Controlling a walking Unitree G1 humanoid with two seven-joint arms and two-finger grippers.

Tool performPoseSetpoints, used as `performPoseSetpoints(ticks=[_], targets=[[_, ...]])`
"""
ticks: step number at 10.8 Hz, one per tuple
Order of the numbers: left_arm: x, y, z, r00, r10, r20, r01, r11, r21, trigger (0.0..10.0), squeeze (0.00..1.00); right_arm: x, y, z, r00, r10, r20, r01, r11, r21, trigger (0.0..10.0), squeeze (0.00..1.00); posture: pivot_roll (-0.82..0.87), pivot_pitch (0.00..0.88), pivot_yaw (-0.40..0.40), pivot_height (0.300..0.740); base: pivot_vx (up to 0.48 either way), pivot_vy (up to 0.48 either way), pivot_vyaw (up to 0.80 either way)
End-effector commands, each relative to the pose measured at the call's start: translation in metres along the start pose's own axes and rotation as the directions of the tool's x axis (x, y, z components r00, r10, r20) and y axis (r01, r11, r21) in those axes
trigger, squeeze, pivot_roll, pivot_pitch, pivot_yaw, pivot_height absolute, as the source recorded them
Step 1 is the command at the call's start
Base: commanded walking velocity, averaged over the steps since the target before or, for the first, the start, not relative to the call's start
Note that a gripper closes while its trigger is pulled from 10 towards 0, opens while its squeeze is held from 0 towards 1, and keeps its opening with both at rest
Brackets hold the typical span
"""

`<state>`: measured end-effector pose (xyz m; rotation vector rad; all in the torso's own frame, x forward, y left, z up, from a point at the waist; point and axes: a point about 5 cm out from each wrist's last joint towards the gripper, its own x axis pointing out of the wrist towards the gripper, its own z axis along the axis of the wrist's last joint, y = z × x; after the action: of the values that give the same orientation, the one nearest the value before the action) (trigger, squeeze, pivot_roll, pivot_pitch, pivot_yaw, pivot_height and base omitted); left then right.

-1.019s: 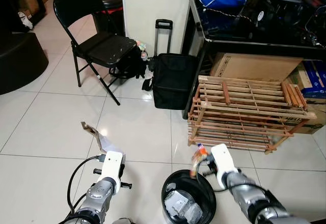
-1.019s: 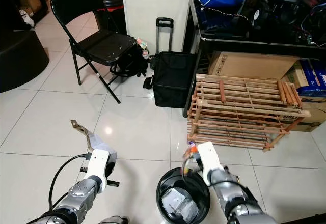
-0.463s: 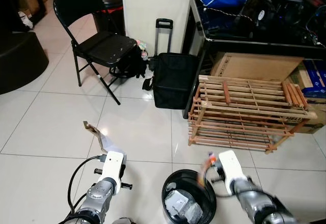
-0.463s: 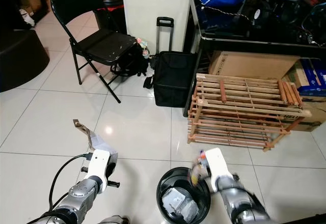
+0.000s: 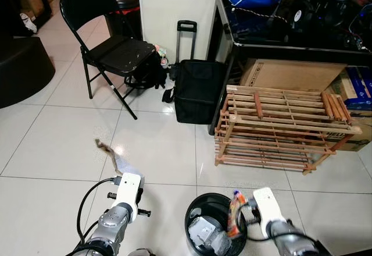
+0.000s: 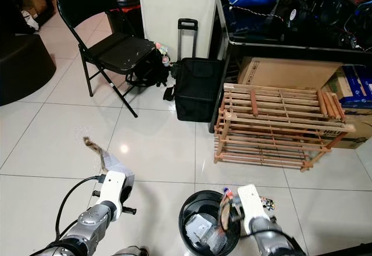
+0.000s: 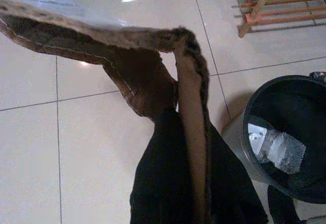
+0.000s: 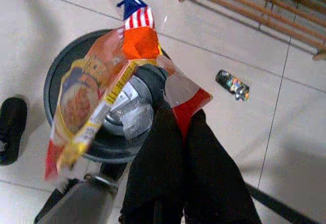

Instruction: Picking trash to rubbish bin

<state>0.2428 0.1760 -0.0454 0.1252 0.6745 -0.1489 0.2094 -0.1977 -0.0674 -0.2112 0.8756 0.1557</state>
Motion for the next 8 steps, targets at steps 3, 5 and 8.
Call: performPoseSetpoints(ticks=[3,5,8], targets=[[0.0004,-0.0012,0.0016,1.000,-0.009,0.005,0.009,1.000,0.014,10.0,0.00,-0.0011,0.0004,-0.0062,1.000,-0.009,-0.016,0.010,0.999,0.037,10.0,0.00,0.11,0.058,-0.043,0.740,0.000,0.000,0.00],[0.0005,-0.0010,0.0017,1.000,-0.007,0.005,0.007,1.000,0.013,10.0,0.00,-0.0005,0.0017,-0.0037,1.000,-0.002,-0.006,0.003,0.999,0.048,10.0,1.00,0.11,0.057,-0.043,0.740,0.000,0.000,0.00],[0.0006,-0.0008,0.0020,1.000,-0.007,0.003,0.007,1.000,0.012,10.0,0.00,0.0001,0.0034,-0.0016,1.000,0.005,0.002,-0.005,0.999,0.054,10.0,1.00,0.11,0.056,-0.043,0.740,0.000,0.000,0.00]])
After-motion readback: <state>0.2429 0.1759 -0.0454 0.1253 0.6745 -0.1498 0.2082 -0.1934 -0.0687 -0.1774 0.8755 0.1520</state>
